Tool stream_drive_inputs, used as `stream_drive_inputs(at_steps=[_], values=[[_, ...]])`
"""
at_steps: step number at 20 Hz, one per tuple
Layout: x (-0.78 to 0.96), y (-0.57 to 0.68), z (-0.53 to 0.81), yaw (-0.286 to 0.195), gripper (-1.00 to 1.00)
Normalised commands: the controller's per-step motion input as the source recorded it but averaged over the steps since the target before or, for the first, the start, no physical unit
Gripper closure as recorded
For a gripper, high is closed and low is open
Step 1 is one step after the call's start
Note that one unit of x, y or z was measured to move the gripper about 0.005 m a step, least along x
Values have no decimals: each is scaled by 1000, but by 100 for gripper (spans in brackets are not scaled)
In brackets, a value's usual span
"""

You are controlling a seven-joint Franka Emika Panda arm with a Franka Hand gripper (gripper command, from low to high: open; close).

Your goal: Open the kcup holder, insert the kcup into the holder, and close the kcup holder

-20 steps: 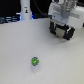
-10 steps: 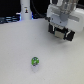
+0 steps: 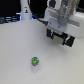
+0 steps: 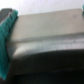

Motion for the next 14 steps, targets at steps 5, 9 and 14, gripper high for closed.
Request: stream_drive_inputs(at_steps=[5,9,14], values=[[543,-200,136,-102,-100],[363,-336,152,-153,-100],[400,-541,223,-199,-100]])
